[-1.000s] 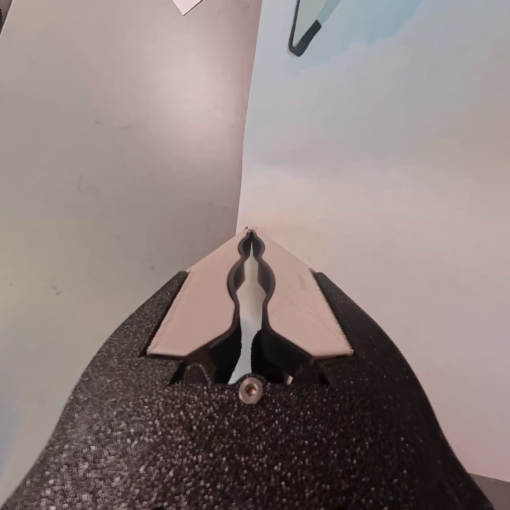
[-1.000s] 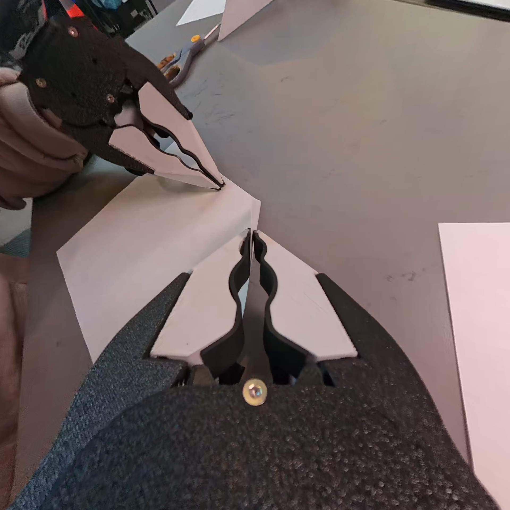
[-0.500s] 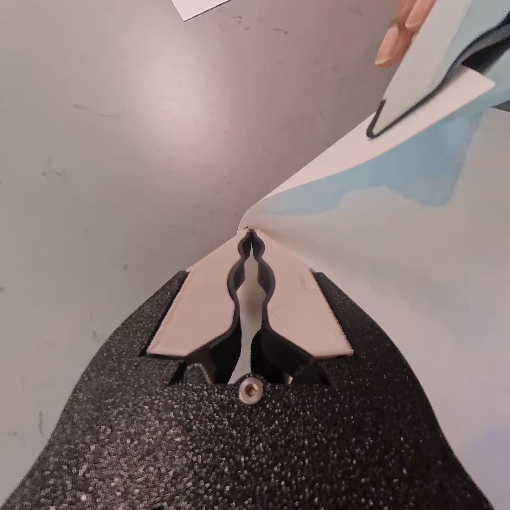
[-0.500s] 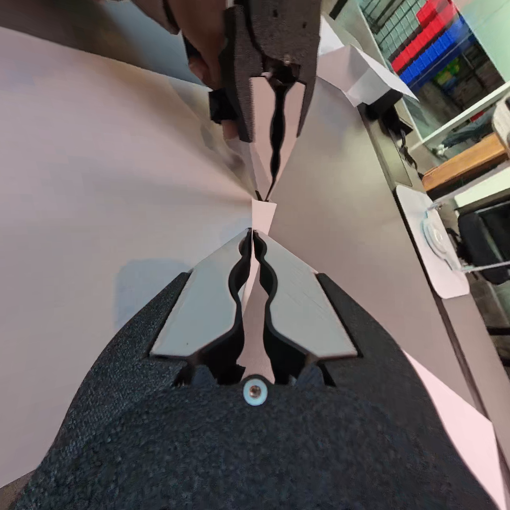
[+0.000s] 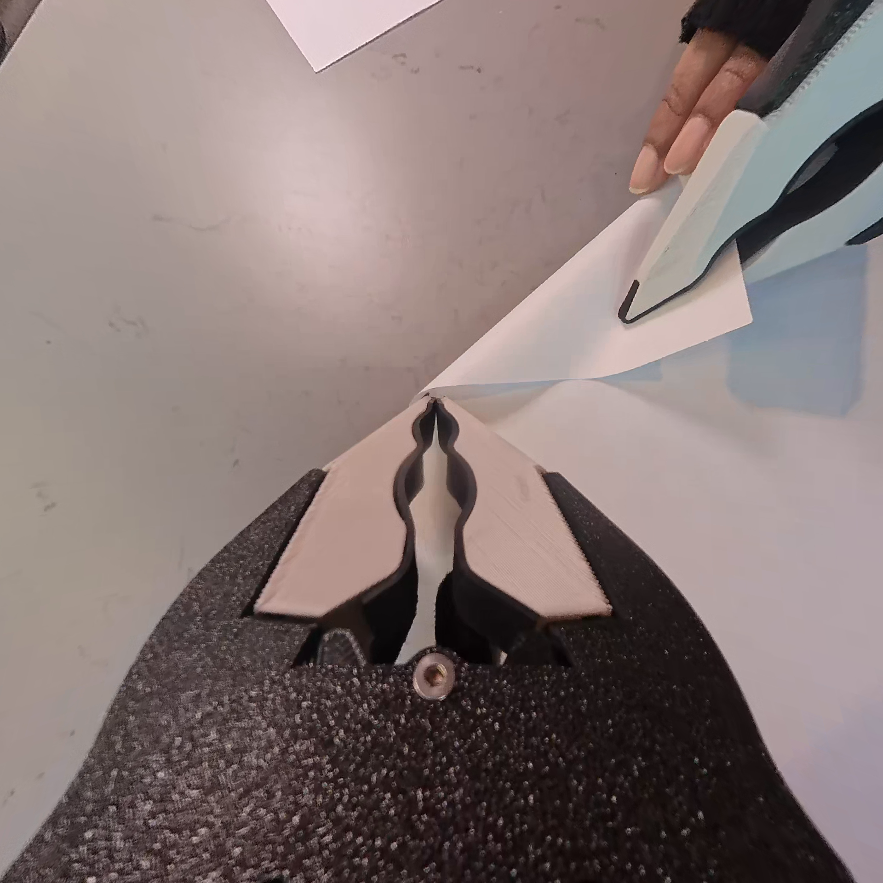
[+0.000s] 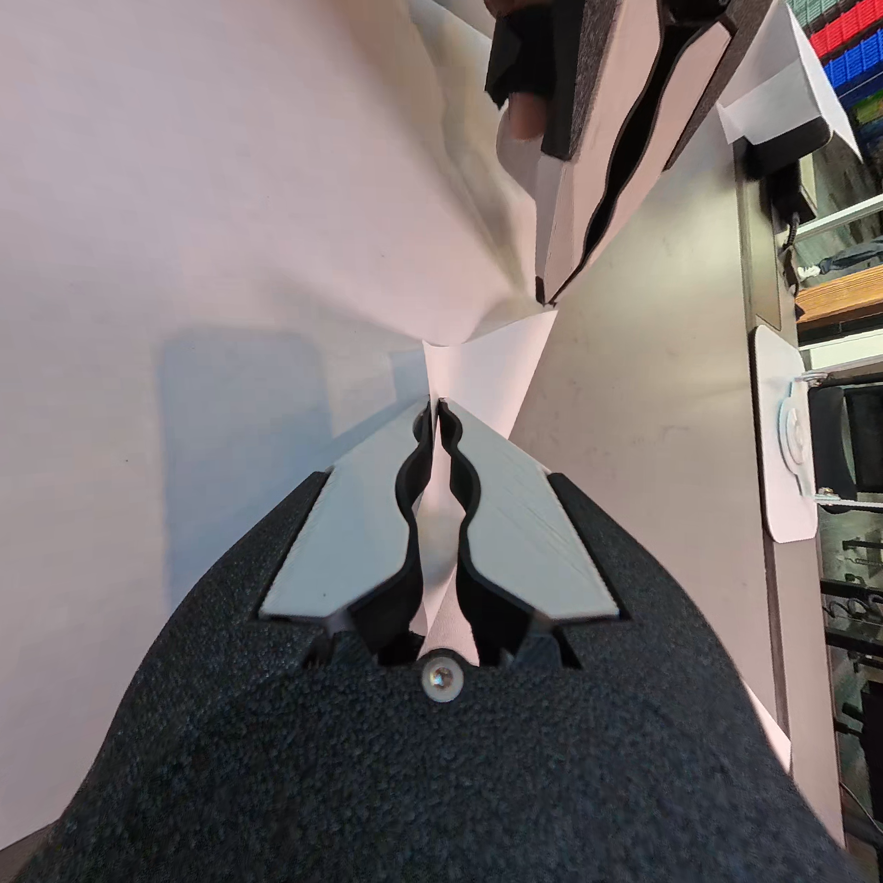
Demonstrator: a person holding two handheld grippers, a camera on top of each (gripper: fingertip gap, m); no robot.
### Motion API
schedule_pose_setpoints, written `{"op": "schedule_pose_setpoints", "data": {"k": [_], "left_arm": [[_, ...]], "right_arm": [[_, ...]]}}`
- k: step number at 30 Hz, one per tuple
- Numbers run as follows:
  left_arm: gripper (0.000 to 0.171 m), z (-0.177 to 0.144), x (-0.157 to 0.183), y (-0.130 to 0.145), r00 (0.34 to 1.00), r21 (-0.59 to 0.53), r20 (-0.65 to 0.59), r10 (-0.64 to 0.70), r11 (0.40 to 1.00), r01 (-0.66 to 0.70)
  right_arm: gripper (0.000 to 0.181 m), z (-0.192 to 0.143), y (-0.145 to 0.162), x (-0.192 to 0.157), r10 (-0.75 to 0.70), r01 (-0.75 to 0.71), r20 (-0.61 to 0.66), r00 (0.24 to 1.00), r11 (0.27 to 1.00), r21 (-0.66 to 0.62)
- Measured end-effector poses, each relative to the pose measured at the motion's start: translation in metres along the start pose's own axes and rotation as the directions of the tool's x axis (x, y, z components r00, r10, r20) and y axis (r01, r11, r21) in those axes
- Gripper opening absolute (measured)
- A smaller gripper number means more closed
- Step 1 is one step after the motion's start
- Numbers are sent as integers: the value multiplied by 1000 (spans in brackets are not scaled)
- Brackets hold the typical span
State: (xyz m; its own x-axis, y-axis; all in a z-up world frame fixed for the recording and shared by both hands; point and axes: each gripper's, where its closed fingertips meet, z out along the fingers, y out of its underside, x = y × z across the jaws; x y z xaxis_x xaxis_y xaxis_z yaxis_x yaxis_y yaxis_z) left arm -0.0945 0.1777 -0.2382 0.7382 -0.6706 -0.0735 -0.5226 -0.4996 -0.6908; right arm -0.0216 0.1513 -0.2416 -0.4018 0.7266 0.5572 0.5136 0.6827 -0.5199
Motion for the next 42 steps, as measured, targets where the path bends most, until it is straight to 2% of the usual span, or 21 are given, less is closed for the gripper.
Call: {"op": "schedule_pose_setpoints", "data": {"k": [4,7,12,25,31,33,36,37,42], "left_arm": [[0,-14,-6,-3,997,31,-21,-71,997,72],[0,-9,-14,-2,997,27,-12,-81,996,81],[0,9,-13,1,999,-45,-17,-28,999,28],[0,11,-14,0,997,-119,-60,-39,992,32],[0,-9,-14,-9,993,-35,-83,-79,996,76],[0,-11,-9,-2,992,-67,-97,-75,995,68],[0,-1,-12,12,999,-112,-42,-30,993,25],[0,1,-10,9,998,-88,-52,-34,996,29],[0,2,-6,9,996,-119,-82,-34,993,24]], "right_arm": [[0,1,0,1,31,-31,2,1000,999,-13],[0,1,-1,2,43,-42,10,999,999,-11],[0,3,-1,2,49,-49,4,999,999,-11],[5,0,-4,4,45,-44,-16,999,999,11],[0,2,2,11,167,-167,-26,986,986,1],[0,1,2,16,215,-215,-27,976,977,13],[0,1,0,21,274,-274,-14,962,962,23],[0,1,2,24,285,-285,-24,958,959,13],[0,6,7,24,326,-326,-11,945,945,-21]]}}
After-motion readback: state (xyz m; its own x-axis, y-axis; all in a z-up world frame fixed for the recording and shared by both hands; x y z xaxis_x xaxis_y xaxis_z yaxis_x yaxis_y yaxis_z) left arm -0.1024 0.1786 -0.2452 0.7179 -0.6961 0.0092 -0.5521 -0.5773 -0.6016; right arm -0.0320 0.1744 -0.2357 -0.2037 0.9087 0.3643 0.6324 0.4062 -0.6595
